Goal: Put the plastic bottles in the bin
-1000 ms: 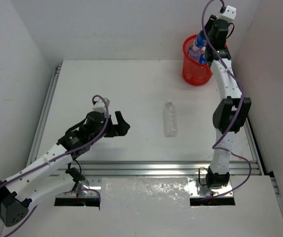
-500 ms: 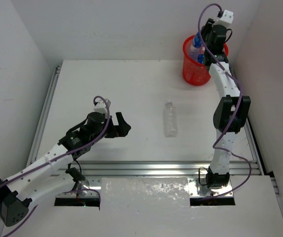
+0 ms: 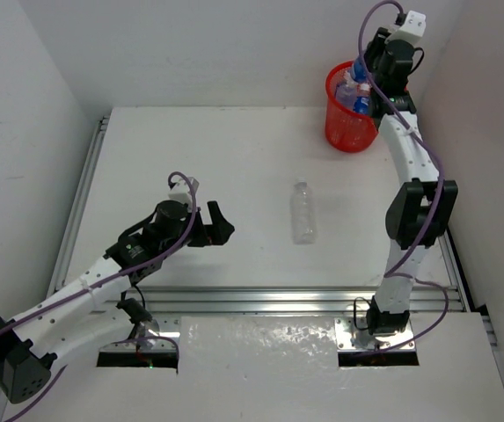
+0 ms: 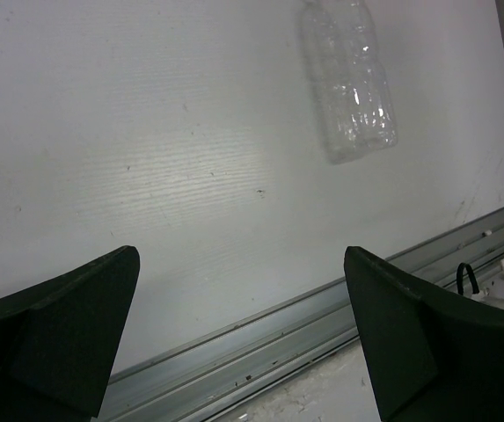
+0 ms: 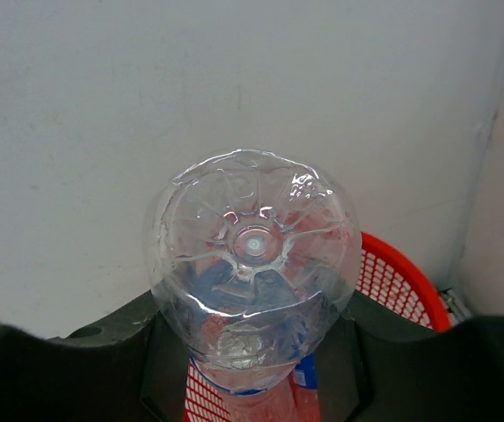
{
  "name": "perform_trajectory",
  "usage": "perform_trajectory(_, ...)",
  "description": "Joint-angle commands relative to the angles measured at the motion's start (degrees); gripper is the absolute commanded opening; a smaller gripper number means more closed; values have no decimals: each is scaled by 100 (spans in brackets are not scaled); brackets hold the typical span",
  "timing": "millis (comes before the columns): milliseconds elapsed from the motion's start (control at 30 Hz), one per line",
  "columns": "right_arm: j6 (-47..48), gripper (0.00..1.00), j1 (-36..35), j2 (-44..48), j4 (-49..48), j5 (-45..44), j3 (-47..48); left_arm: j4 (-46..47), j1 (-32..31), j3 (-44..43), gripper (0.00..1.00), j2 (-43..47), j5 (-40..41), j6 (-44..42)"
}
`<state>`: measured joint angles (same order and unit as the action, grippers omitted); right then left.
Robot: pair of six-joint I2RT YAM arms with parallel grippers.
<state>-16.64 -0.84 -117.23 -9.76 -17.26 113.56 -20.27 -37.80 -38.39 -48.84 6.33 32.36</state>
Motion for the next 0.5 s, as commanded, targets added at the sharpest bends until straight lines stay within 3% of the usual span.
perform_trajectory(0,249,7,-4,718,-202,-444,-202,313,-26,95,100,129,-123,-46)
perform_trajectory(233,372,6,-4,1148,-95,-1262,-1045,296,-52,113,100,226,-184,-45)
perform_trajectory(467,311,6,5,1186,-255,-745,-1732,243,-131,130,100,305,-149,-45)
